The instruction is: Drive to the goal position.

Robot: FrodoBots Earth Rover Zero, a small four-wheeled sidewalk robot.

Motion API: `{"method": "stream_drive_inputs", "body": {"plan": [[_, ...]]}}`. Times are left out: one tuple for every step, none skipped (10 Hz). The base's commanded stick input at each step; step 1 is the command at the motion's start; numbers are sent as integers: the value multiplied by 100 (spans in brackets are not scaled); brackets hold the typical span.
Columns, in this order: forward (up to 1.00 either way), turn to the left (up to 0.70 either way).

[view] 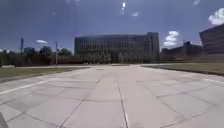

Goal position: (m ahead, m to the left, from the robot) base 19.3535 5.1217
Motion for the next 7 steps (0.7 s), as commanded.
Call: {"method": "stream_drive_inputs", "body": {"plan": [[50, 0], [50, 0], [50, 0], [50, 0], [50, 0], [50, 0], [50, 0]]}}
